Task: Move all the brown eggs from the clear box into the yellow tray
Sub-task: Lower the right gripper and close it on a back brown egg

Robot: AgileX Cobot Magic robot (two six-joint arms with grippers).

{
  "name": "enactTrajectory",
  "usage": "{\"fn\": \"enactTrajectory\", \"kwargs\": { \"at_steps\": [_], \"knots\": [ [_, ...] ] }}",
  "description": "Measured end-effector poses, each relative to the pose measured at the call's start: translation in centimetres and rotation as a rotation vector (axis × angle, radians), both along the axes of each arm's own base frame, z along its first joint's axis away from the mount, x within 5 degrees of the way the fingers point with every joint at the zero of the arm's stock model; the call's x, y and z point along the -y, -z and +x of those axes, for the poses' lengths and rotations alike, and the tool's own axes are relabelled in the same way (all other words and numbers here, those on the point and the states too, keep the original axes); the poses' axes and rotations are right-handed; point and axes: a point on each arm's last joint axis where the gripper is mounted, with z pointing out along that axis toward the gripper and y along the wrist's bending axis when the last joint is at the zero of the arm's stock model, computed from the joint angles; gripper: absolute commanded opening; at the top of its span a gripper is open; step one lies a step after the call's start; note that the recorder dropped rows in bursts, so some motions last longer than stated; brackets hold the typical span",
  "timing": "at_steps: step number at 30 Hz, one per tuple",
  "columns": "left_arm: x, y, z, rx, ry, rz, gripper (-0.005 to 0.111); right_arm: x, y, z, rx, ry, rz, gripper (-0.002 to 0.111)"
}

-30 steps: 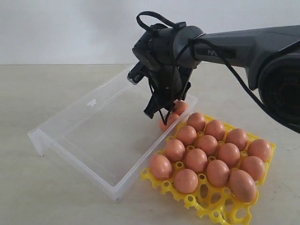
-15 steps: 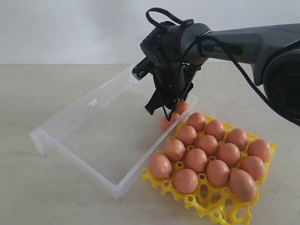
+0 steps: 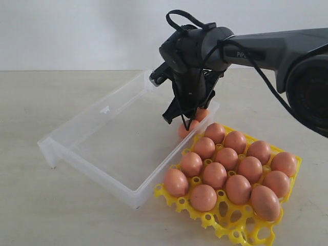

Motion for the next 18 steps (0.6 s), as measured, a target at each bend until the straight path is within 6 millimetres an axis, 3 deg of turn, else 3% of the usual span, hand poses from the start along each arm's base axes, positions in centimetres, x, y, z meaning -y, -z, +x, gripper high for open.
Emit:
{"fn": "enactTrajectory", "kwargs": {
  "at_steps": [8,10,14,18],
  "knots": [
    [0.00,0.00,0.00,0.000,0.000,0.000,0.004,0.01,0.47,0.14,-0.005,-0.011,-0.014,0.036],
    [0.00,0.00,0.00,0.000,0.000,0.000,0.004,0.04,0.45,0.16,-0.015,-0.030,-0.014,0.028],
    [0.00,0.00,0.00,0.000,0.000,0.000,0.004,0.21,0.44,0.22,-0.024,-0.035,-0.007,-0.001],
    [0.00,0.00,0.00,0.000,0.000,0.000,0.004,0.20,0.41,0.23,-0.022,-0.025,-0.003,0.000]
  ]
}}
